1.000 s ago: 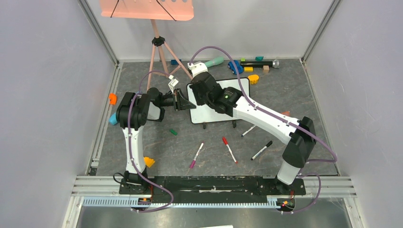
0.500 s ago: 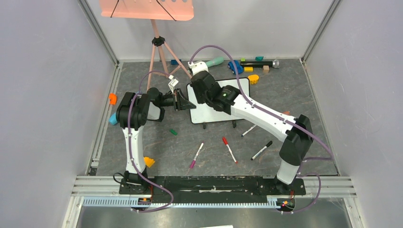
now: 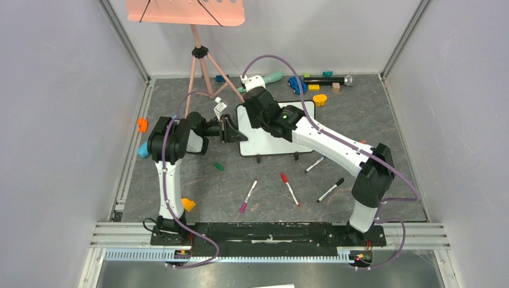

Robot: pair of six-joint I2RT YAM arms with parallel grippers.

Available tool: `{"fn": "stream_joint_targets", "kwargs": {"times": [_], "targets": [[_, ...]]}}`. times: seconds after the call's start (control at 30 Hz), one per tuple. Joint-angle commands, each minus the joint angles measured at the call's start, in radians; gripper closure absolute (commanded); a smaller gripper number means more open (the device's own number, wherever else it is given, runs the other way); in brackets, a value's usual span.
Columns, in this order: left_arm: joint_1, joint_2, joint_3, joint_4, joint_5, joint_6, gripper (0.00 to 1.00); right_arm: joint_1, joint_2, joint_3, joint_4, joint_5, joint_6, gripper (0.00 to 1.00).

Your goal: Write a sentence on the whiteboard

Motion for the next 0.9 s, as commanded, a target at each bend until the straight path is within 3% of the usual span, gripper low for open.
{"fn": "stream_joint_targets", "kwargs": {"times": [0.0, 0.57, 0.87], "targets": [[-0.005, -0.002, -0.006, 0.075, 0.031, 0.045, 0.73, 0.002, 0.001, 0.042, 0.039, -0.011, 0.000, 1.00], [-0.007, -0.033, -0.025, 0.075, 0.023, 0.060, 0.75, 0.001, 0.015, 0.054, 0.042, -0.008, -0.003, 1.00], [-0.008, -0.063, -0.064, 0.076, -0.050, 0.094, 0.87, -0.003, -0.008, 0.027, 0.047, -0.004, -0.010, 1.00]]}}
